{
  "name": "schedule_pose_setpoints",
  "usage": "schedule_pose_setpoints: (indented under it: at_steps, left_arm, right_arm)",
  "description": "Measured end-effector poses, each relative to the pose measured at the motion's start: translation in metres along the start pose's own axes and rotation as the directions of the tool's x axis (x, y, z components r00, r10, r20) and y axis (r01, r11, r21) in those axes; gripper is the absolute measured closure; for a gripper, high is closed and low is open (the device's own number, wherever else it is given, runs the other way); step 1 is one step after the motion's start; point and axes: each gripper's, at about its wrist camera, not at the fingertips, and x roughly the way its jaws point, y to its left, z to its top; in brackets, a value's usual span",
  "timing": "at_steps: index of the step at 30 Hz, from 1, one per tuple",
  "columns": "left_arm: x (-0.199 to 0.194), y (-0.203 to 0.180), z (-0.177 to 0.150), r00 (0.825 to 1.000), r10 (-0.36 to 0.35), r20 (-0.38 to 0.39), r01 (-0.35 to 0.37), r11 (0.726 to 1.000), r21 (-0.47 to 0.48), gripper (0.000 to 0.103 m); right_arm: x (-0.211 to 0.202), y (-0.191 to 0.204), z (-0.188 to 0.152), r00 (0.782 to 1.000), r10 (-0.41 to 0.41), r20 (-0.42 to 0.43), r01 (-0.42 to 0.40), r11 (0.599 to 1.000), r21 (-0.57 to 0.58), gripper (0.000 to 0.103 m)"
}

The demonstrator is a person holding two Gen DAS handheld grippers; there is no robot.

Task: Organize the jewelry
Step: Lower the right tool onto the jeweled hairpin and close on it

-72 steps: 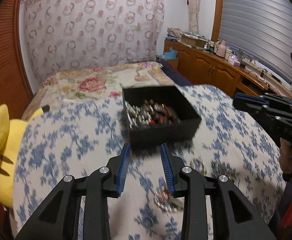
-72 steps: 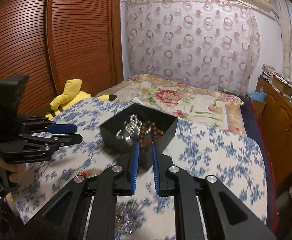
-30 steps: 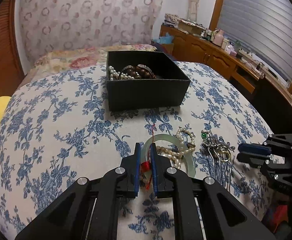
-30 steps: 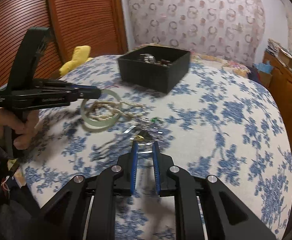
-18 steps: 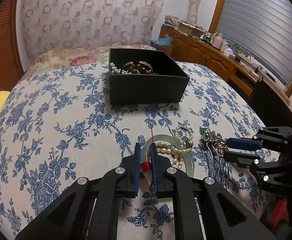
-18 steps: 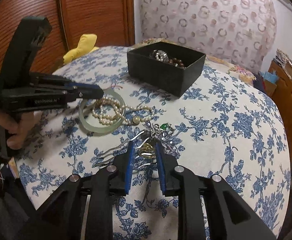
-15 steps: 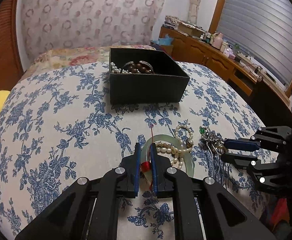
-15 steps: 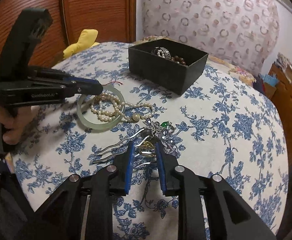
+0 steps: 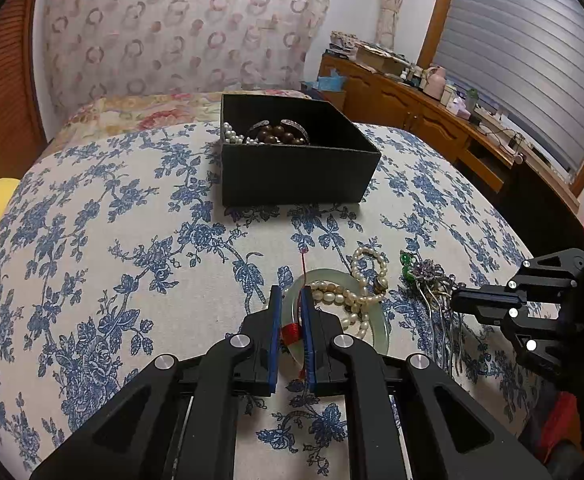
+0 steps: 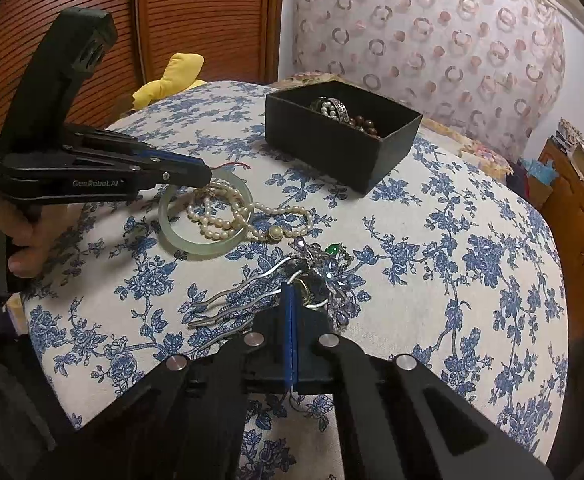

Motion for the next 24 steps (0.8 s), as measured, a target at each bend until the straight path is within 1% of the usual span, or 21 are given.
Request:
schedule_pose_setpoints:
  at_steps: [8,11,13,17,18,19,21,22,24]
  left_arm:
    - [0.000,0.000,0.000,1.000,0.000,0.000,0.000,1.000,-0.001,0.095]
    - [0.000,0.001,-0.001,1.000,-0.002,0.000,0.002,1.000,-0.001,0.095]
    - [0.000,0.001,-0.001,1.000,-0.004,0.001,0.004,1.000,-0.005,0.095]
    - [0.000,0.001,-0.004,1.000,-0.006,0.003,0.006,1.000,-0.009,0.094]
    - [0.000,0.001,-0.004,1.000,-0.006,0.003,0.006,1.000,-0.007,0.095]
    - [0.000,0.001,-0.004,1.000,-0.006,0.003,0.006,1.000,-0.008,0.095]
    - [0.001,0.001,-0.004,1.000,-0.007,0.002,0.007,1.000,-0.008,0.094]
    - [0.000,0.000,-0.004,1.000,-0.008,0.001,0.008,1.000,-0.008,0.095]
    - [0.000,0.000,-0.005,1.000,-0.008,0.000,0.008,1.000,-0.008,0.095]
  right_arm:
    - [-0.005,-0.005,0.000,1.000,-0.010,0.011,0.010,1.000,0.003,0.102]
    - [-0.009,0.001,0.005,1.000,-0.012,0.009,0.013,0.999,-0.048,0.102]
    - [-0.011,0.002,0.008,0.999,-0.035,0.003,0.036,0.997,-0.074,0.102]
    - [-0.008,-0.014,0.009,0.998,-0.061,-0.008,0.060,0.997,-0.040,0.102]
    - [-0.006,-0.020,0.008,0.998,-0.054,-0.017,0.054,0.998,-0.021,0.098]
    - [-0.003,-0.023,0.007,0.999,-0.048,-0.020,0.048,0.999,-0.008,0.089]
    - [0.001,-0.029,0.007,0.999,-0.027,-0.024,0.027,0.999,0.025,0.075]
    - [0.004,-0.031,0.007,1.000,-0.004,-0.029,0.005,0.999,0.040,0.075]
    - [0.007,-0.031,0.007,0.999,0.014,-0.031,-0.013,0.999,0.049,0.075]
